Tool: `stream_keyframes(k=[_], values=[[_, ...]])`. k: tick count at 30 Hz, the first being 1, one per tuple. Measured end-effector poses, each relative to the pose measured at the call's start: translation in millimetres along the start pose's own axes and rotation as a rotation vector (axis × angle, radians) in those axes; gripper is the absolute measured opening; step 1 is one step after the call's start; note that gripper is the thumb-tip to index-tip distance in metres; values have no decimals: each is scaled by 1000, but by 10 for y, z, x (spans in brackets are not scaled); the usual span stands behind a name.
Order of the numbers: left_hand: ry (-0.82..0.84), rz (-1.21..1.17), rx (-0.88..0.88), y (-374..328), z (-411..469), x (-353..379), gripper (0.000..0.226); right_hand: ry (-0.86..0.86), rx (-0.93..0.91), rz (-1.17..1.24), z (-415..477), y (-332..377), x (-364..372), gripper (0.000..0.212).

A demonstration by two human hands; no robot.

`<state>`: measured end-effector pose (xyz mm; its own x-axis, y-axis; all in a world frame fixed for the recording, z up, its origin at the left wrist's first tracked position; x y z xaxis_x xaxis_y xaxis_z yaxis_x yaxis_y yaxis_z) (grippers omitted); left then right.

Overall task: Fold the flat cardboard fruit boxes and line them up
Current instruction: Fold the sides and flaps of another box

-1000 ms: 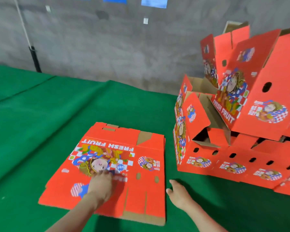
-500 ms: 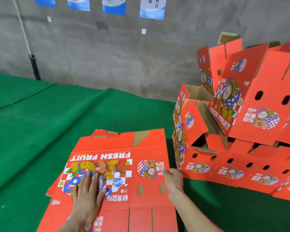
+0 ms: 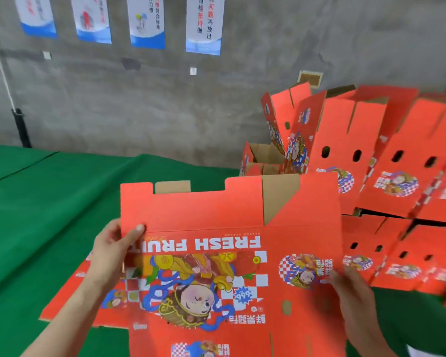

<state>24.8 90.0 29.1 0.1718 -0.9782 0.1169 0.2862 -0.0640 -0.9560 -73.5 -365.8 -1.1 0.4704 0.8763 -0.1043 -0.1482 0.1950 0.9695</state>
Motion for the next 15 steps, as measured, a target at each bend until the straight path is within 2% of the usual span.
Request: stream_keyframes(k=[5,10,11,13,15], values=[[196,-142,103,-286,-262,675,26,-115,-59,-222,-20,130,-639,30],[257,-121,157,-427,-576,1162,32,-269,-404,-617,-186,875,-880,61],[258,-123,167,-457,-635,1232,34,-284,-490,-686,-238,1037,-888,61],[260,-142,185,-534,-756,1357,34,-263,-624,-758,-290,1245,-895,46],[270,-157,215,-618,-873,1481,31,-125,-598,-704,-231,1336,-896,36]])
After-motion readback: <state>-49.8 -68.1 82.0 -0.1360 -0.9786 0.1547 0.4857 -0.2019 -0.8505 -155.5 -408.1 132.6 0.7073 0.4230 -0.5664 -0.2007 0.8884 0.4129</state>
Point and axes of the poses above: each hand's wrist, its own z-axis towards the middle knuckle, its own x-axis out of the palm, y = z × x, the point moved 5 cm from there along z, towards the middle knuckle, and after that the axes turned 6 degrees about y, right-handed, at the moved point
